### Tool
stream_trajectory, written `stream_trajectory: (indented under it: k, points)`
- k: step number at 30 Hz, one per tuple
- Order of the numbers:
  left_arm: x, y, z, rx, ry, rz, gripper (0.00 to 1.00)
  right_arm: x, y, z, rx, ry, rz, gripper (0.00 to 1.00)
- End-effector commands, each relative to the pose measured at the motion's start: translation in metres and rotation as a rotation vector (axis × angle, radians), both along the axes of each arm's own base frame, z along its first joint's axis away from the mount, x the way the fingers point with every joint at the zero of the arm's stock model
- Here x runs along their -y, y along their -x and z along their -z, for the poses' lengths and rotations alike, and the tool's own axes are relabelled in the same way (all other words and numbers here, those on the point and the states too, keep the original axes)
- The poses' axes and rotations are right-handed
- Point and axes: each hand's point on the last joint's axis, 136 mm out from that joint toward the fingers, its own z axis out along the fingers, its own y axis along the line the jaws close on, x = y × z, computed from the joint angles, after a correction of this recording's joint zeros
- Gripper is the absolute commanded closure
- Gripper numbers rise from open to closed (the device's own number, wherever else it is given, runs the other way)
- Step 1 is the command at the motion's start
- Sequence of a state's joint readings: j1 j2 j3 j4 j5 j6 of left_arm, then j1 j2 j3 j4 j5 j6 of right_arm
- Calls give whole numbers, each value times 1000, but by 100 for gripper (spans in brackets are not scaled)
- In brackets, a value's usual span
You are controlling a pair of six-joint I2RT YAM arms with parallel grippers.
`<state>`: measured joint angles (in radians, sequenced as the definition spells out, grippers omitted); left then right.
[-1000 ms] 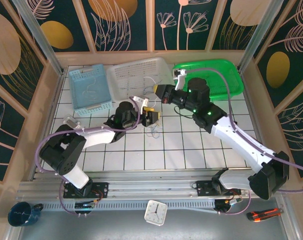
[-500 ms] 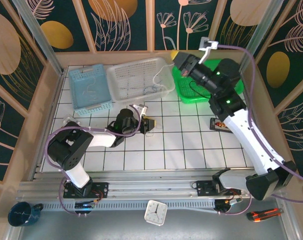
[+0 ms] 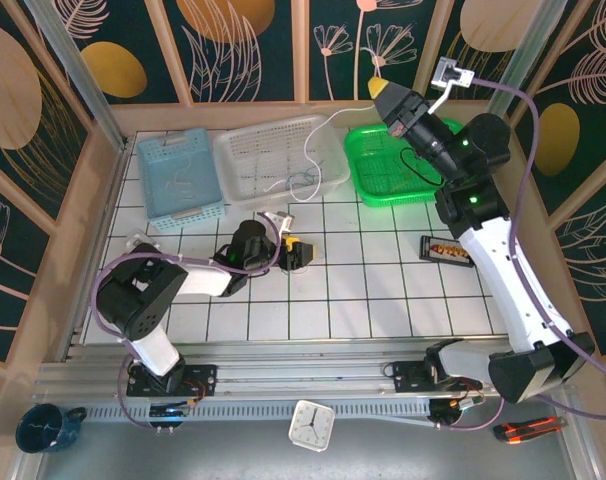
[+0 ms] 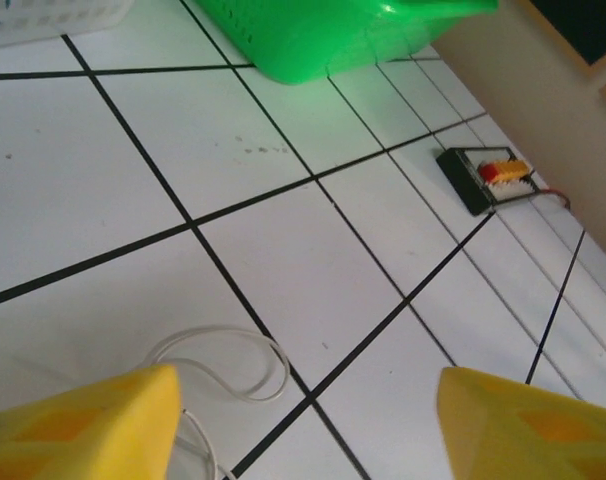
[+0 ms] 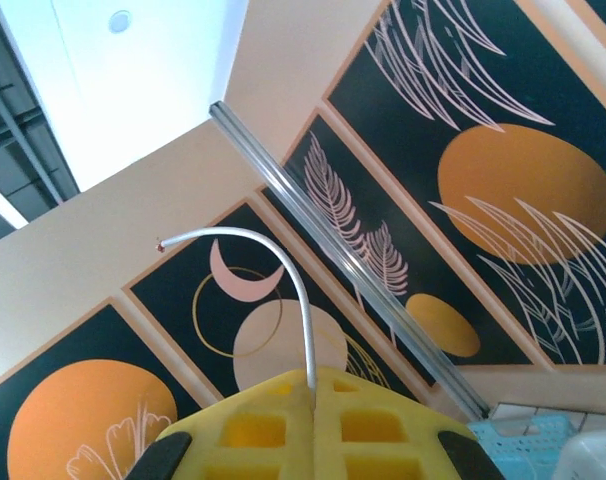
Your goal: Untangle the cables
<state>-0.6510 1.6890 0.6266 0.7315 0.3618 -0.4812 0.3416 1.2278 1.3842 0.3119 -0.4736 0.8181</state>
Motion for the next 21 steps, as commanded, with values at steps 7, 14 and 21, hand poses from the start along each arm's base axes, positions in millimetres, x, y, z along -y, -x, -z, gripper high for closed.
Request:
stream_trajectory:
  k: [7,14,21]
  points:
    - [3,8,-60,77,40,49,9,7,-7,51,-43,82,54,100]
    - [-6,16,-89,126,54,36,1,1,-13,84,-71,181,44,100]
    - [-8,11,-163,191,190,-13,1,1,-15,120,-122,243,49,100]
